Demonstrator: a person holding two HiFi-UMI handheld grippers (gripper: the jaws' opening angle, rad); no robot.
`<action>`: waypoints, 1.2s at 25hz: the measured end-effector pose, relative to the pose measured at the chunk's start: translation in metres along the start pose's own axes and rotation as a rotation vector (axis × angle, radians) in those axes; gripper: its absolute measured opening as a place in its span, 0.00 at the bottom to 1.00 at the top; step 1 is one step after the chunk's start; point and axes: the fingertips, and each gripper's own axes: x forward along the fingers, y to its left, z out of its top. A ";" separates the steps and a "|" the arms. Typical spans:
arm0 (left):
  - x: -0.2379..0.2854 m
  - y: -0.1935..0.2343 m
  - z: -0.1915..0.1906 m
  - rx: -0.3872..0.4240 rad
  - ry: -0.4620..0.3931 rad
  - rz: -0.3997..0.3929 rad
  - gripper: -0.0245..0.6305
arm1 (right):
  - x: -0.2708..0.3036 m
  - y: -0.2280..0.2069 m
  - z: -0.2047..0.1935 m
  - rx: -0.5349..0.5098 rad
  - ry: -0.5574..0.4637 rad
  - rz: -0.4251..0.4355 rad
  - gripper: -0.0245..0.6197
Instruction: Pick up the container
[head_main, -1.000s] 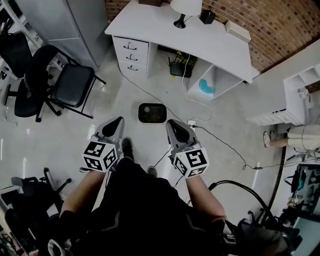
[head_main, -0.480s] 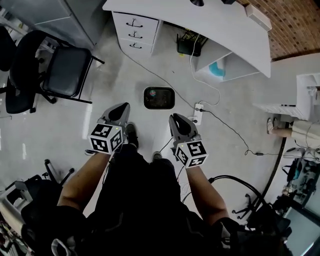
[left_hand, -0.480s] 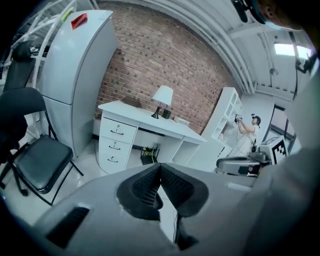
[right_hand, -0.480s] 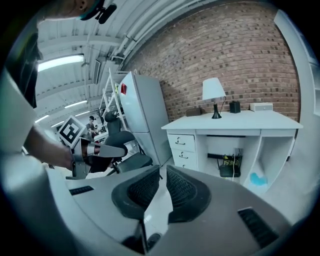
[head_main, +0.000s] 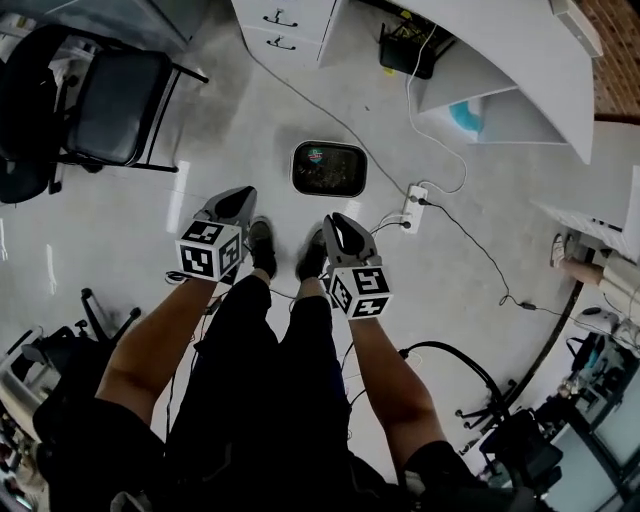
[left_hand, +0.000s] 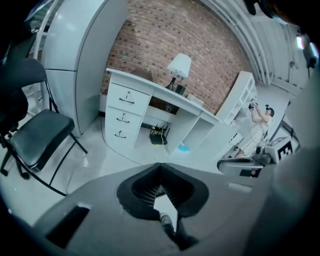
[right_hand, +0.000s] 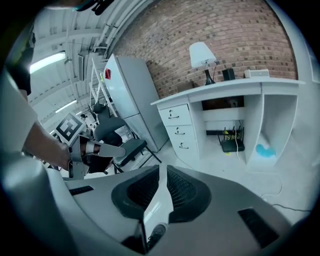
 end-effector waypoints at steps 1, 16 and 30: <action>0.014 0.007 -0.014 -0.016 0.016 0.006 0.05 | 0.012 -0.008 -0.019 0.016 0.024 0.002 0.05; 0.165 0.097 -0.164 -0.195 0.109 0.112 0.05 | 0.134 -0.104 -0.223 0.170 0.227 0.010 0.22; 0.266 0.171 -0.230 -0.181 0.183 0.068 0.05 | 0.237 -0.147 -0.367 0.204 0.322 -0.080 0.25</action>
